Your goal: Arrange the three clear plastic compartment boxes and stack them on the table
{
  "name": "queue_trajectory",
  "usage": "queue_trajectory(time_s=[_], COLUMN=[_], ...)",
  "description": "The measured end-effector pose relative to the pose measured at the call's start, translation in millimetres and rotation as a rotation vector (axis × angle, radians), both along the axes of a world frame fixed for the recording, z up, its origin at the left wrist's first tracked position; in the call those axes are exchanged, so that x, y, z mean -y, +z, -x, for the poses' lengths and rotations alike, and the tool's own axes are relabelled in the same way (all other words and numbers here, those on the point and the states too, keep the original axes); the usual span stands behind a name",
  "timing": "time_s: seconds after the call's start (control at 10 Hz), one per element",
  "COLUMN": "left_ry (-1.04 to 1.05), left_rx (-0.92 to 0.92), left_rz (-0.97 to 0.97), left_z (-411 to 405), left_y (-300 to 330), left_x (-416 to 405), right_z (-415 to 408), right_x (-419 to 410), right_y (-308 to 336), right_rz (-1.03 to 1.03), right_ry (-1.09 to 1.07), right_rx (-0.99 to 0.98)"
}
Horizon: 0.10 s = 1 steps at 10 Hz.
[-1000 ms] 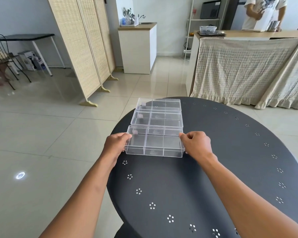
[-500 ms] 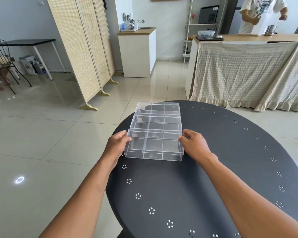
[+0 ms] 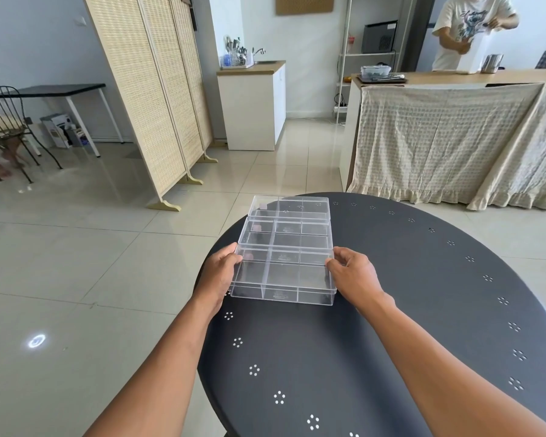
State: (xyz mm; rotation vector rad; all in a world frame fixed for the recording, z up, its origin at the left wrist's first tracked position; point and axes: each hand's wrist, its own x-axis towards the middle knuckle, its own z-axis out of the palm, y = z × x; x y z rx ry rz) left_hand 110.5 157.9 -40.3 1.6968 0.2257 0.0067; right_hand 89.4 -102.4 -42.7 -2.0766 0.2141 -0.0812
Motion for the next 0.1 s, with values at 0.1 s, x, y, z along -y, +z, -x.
queue_trajectory(time_s=[0.1], left_ry=[0.021], left_rx=[0.047], left_rz=[0.019], left_z=[1.3], left_y=[-3.0], left_x=[-4.3], right_z=[6.2], right_x=[3.5], right_y=[6.7], right_rz=[-0.033], right_ry=[-0.067], right_rx=[0.002])
